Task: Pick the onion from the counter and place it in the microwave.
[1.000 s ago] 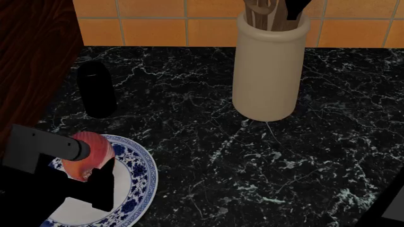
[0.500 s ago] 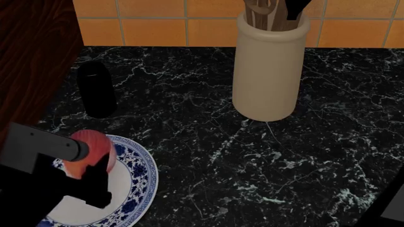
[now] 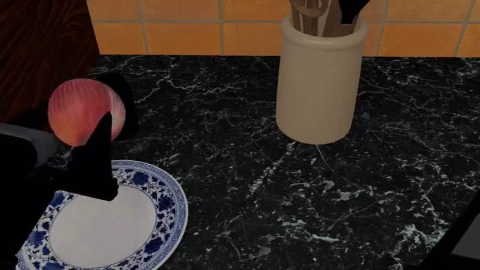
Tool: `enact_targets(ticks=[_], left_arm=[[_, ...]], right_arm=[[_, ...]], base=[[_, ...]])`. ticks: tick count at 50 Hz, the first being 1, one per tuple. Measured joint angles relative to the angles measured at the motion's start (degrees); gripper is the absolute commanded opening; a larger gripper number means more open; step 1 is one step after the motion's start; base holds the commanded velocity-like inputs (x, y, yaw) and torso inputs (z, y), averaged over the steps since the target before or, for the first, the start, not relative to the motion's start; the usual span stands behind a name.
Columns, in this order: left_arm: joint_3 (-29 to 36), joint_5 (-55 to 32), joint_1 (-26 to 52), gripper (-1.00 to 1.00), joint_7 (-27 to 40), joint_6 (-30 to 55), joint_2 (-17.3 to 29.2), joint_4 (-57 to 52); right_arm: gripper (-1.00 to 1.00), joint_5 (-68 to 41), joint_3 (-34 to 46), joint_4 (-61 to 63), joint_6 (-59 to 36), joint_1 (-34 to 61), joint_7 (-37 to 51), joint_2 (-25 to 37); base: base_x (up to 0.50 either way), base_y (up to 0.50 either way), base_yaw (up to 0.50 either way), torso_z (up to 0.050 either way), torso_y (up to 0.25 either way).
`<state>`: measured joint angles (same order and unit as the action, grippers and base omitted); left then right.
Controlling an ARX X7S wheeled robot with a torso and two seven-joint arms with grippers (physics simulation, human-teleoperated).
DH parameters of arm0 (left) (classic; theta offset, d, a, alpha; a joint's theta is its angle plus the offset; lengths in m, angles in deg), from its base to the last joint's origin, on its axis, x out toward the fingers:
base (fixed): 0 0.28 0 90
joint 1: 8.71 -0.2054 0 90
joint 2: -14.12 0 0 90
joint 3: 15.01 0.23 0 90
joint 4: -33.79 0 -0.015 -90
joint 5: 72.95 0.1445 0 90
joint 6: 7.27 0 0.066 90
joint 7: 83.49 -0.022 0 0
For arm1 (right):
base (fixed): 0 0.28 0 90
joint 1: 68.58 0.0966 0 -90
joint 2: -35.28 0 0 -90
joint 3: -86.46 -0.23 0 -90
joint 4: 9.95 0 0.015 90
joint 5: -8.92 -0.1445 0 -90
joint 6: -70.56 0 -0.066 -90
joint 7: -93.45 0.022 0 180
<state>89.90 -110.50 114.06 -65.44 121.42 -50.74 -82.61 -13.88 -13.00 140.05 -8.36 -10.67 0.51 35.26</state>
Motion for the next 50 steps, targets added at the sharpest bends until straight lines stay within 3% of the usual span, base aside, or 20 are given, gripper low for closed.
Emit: enact_targets(ticks=[28,50], left_arm=[[-4.2,6.7,-0.9,-1.0,-0.4,-17.5,-2.8,-7.5],[-2.3,4.9,16.0,-1.0,3.3,-7.1,-2.6,-11.6]], right_arm=[[1.0,-1.3,0.1,0.0,0.1,1.9,-1.2,0.0],[1.0,-0.4,1.2,0.0,1.2,2.4,-1.1,0.0]], base=[[0.0,0.0,0.0,0.0,0.0],[0.0,0.0,0.0,0.0,0.0]])
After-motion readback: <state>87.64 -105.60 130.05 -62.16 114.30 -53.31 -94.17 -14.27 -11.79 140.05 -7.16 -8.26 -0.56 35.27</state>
